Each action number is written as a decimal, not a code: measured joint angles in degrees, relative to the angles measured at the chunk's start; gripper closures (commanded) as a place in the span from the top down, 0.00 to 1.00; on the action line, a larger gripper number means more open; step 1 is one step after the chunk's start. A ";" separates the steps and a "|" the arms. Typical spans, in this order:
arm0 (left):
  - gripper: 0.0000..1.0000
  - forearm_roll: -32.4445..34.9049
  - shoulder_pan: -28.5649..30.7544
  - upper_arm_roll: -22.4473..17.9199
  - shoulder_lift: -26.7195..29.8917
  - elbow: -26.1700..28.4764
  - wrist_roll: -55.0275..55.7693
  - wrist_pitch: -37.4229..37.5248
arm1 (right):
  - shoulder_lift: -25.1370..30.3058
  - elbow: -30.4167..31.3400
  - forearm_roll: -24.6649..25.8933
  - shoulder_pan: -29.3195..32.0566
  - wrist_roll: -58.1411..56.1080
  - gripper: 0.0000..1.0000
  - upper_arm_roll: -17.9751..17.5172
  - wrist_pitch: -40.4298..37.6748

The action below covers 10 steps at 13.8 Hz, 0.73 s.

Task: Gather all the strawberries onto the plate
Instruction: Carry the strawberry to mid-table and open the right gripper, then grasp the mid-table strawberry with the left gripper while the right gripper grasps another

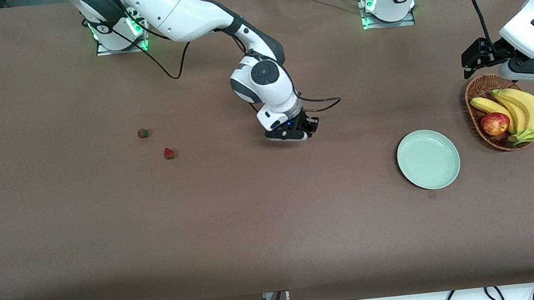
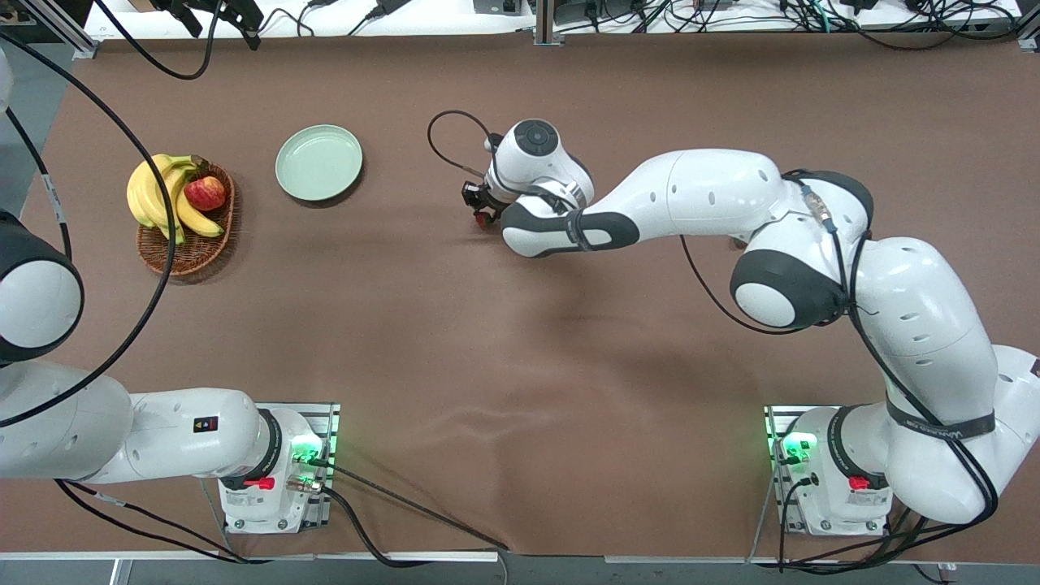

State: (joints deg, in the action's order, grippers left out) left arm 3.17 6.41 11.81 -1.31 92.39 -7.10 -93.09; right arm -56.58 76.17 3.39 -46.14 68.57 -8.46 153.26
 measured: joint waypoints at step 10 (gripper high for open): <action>1.00 0.00 0.04 -0.02 0.00 0.01 0.00 0.00 | 5.00 -8.77 0.01 9.21 -12.66 1.00 1.46 -24.54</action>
State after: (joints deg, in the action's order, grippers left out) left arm 3.17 6.45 11.79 -1.31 92.40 -7.10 -93.09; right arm -51.58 67.40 3.40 -36.93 55.91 -7.00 128.72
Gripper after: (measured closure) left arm 0.000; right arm 0.000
